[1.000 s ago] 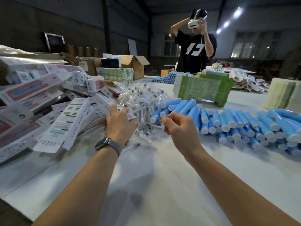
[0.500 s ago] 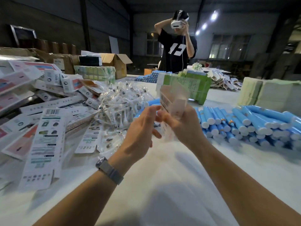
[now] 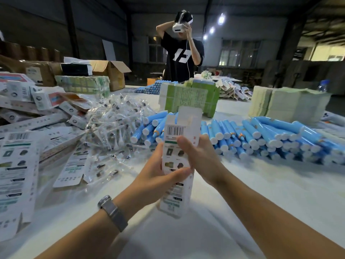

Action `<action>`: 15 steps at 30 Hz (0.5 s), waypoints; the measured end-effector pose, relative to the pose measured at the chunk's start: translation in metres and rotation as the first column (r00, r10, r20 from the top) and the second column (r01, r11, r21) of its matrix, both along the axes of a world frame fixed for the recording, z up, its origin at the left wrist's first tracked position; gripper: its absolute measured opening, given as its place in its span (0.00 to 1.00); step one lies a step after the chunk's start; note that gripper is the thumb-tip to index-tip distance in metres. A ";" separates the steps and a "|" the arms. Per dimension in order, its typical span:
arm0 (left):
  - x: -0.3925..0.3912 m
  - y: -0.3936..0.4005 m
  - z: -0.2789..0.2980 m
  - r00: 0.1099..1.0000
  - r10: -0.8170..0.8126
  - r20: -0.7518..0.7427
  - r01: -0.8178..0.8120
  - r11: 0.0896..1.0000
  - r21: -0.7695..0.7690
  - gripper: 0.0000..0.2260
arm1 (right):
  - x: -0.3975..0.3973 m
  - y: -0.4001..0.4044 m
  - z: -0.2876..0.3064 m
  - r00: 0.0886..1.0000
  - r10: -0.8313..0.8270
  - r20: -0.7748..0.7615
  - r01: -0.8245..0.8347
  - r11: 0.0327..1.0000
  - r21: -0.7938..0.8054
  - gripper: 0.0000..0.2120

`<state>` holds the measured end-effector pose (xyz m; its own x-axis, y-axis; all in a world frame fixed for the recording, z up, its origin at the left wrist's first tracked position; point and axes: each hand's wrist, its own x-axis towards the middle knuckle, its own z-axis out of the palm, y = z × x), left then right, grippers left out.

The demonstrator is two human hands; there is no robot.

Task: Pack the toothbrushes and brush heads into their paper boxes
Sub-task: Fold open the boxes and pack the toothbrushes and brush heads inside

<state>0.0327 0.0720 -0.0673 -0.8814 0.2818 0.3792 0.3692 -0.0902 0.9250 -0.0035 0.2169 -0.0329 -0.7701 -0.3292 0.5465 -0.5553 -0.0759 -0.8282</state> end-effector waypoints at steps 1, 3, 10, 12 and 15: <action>-0.001 0.000 0.000 0.999 0.036 -0.033 -0.037 0.999 -0.030 0.23 | -0.001 -0.002 -0.002 1.000 -0.008 -0.008 0.008 1.000 0.004 0.25; -0.001 0.000 -0.001 0.995 0.059 -0.075 -0.063 0.996 -0.063 0.25 | -0.001 -0.007 -0.007 0.999 -0.037 -0.007 0.037 0.999 0.013 0.22; 0.001 0.006 -0.006 0.997 0.059 -0.052 -0.057 0.997 0.053 0.28 | -0.008 -0.002 0.000 0.990 -0.062 -0.124 0.094 0.959 0.268 0.10; 0.000 0.006 -0.005 0.993 0.107 -0.049 -0.103 0.993 0.065 0.28 | -0.009 0.000 0.004 0.994 -0.017 -0.109 0.047 0.959 0.279 0.11; -0.002 0.005 -0.007 0.982 0.170 -0.077 -0.167 0.985 0.037 0.27 | -0.012 0.007 0.009 0.997 0.052 -0.059 -0.029 0.941 0.337 0.15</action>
